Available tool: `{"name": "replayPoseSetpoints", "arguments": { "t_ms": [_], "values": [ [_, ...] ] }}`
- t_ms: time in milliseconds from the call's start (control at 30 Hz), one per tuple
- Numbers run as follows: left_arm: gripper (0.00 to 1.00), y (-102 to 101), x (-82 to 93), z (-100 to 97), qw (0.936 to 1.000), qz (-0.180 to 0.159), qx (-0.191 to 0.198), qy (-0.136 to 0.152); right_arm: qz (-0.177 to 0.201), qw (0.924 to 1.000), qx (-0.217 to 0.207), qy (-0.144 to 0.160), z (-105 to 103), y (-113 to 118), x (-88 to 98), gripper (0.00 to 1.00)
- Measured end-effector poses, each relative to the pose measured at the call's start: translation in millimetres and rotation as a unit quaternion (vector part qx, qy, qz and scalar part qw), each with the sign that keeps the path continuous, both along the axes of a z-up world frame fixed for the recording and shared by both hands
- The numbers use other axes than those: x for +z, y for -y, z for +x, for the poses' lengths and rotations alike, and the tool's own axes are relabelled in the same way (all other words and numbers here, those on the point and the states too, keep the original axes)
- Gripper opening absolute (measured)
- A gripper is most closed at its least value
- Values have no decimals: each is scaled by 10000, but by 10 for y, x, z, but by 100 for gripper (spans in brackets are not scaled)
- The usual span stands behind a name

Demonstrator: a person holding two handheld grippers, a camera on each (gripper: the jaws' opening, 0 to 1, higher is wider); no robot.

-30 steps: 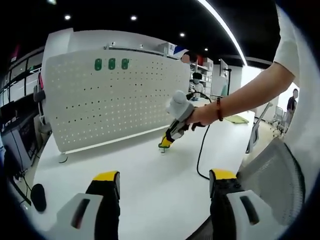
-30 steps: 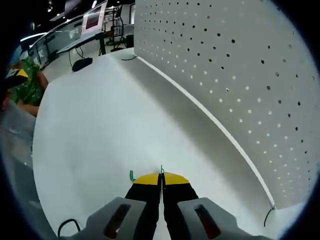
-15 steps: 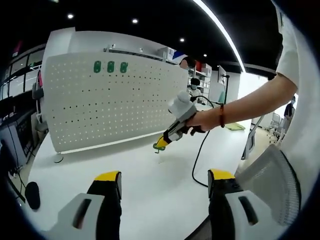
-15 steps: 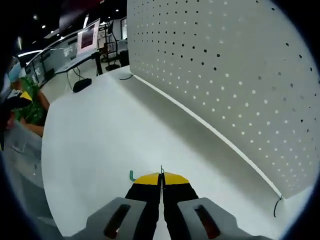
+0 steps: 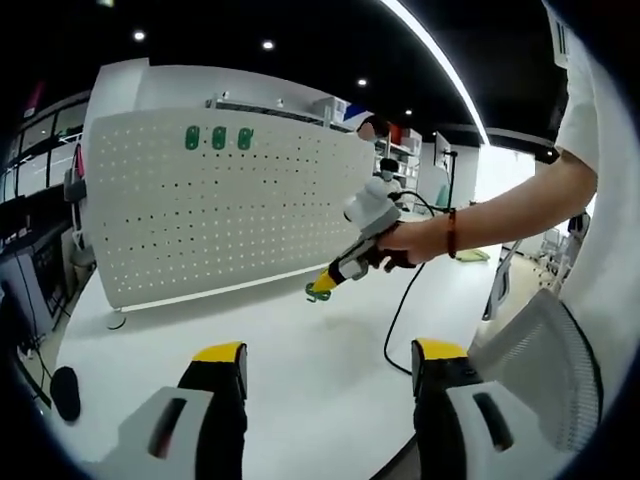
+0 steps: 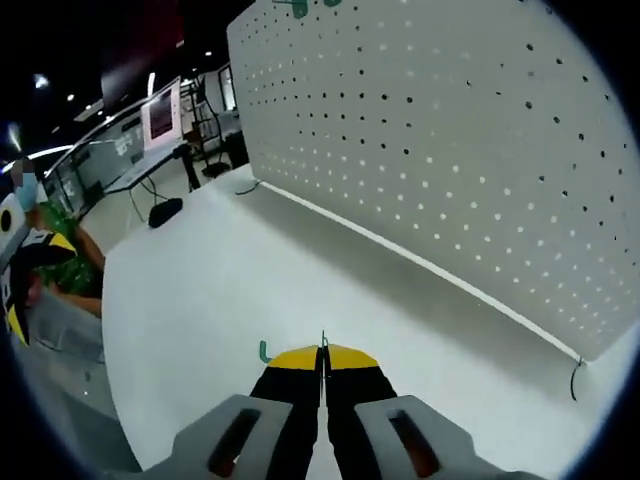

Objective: Insert the hook assembly into the mounting plate slot until the hook locks in place.

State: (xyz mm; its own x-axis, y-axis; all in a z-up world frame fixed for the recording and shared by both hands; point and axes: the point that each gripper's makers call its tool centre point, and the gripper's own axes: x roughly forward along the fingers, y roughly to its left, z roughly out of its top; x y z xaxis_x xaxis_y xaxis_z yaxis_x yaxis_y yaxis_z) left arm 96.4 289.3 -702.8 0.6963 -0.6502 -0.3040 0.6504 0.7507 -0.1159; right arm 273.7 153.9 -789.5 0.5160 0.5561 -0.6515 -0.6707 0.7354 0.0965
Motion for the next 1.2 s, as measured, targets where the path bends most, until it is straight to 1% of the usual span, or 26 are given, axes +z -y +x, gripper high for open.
{"name": "replayPoseSetpoints", "arguments": {
  "t_ms": [100, 167, 267, 300, 367, 433, 467, 600, 667, 833, 900, 933, 1033, 1100, 1133, 1200],
  "values": [
    [69, 33, 2, -9, 10000, -63, -22, -25, 59, 10000, -20, 10, -18, -2, 27, 0],
    [69, 54, -8, -14, 10000, -57, -43, -44, 214, 9998, 46, -44, -63, -47, 55, 0],
    [69, 68, 2, -12, 9999, -89, -41, -36, 333, 9994, 24, -50, -90, -64, 92, 0],
    [69, 68, 6, -11, 10000, -86, -41, -30, 512, 9986, -57, -76, -94, -80, 126, 0],
    [69, 68, 13, -11, 10000, -85, -41, -25, 549, 9985, -38, -42, -103, -73, 143, 0],
    [69, 67, 19, -12, 9999, -92, -43, -18, 611, 9981, -15, -82, -123, -78, 146, 0],
    [69, 63, 20, -13, 9999, -91, -42, -22, 717, 9974, 13, -102, -145, -100, 163, 0],
    [65, 67, 16, -25, 9999, -75, -75, -30, 830, 9965, 20, -138, -202, -109, 182, 0],
    [65, 80, 18, -34, 9999, -82, -93, -30, 993, 9948, 27, -202, -254, -139, 205, 0],
    [64, 118, -1, -55, 9998, -66, -175, -54, 1016, 9944, 183, -235, -343, -177, 201, 0],
    [64, 124, -19, -53, 9998, -51, -186, -84, 1133, 9930, 183, -295, -388, -200, 220, 0],
    [64, 126, -18, -55, 9998, -56, -193, -88, 1162, 9926, 215, -272, -403, -208, 234, 0],
    [64, 132, 27, -49, 9997, -147, -189, -55, 1246, 9915, 243, -291, -447, -229, 257, 0],
    [64, 131, 33, -44, 9997, -135, -198, -46, 1272, 9913, 223, -269, -472, -228, 267, 0],
    [64, 132, 33, -43, 9997, -111, -215, -40, 1314, 9908, 207, -269, -479, -232, 277, 0],
    [63, 136, 27, -41, 9997, -55, -254, -36, 1525, 9879, 150, -256, -497, -272, 331, 0]
  ]
}}
